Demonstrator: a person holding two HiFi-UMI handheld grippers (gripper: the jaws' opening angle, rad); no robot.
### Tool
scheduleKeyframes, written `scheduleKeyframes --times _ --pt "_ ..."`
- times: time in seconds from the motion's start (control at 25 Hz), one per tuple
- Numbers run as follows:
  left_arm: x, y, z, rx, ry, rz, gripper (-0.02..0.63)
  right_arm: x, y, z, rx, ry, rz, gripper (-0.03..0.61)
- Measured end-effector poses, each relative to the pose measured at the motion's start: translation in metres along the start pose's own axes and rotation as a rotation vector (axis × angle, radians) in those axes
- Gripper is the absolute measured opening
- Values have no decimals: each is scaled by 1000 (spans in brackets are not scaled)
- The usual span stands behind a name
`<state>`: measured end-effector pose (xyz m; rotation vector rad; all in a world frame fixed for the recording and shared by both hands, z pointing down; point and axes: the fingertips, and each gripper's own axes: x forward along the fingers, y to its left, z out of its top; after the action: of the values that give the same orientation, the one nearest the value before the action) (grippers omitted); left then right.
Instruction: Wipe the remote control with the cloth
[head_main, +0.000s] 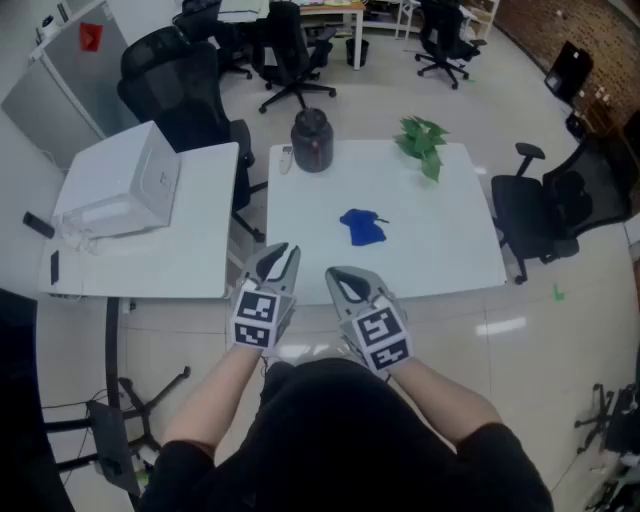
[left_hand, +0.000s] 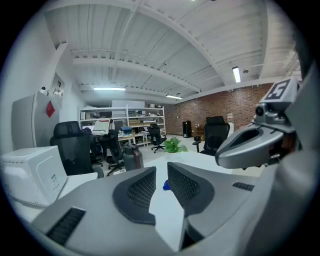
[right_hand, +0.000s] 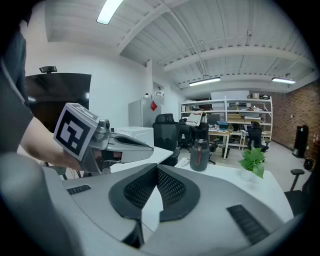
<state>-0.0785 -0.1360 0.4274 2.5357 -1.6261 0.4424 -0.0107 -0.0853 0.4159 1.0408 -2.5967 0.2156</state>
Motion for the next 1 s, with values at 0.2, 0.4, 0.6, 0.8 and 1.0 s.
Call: scheduleKeyframes --times 0.2,0.4,0.6,0.8,1.0 --pt "32 29 -4 -11 56 55 156 12 -7 -3 5 21 23 9" --pt "82 74 -18 -16 126 113 230 39 -27 -9 25 55 20 9" --pt "156 134 -39 -16 191 151 245 88 -64 -12 59 96 -19 9" --pt "240 189 -68 -27 275 141 259 146 -98 -21 107 161 -54 9" --pt "313 224 -113 -16 394 100 268 191 -118 -38 167 229 -83 9"
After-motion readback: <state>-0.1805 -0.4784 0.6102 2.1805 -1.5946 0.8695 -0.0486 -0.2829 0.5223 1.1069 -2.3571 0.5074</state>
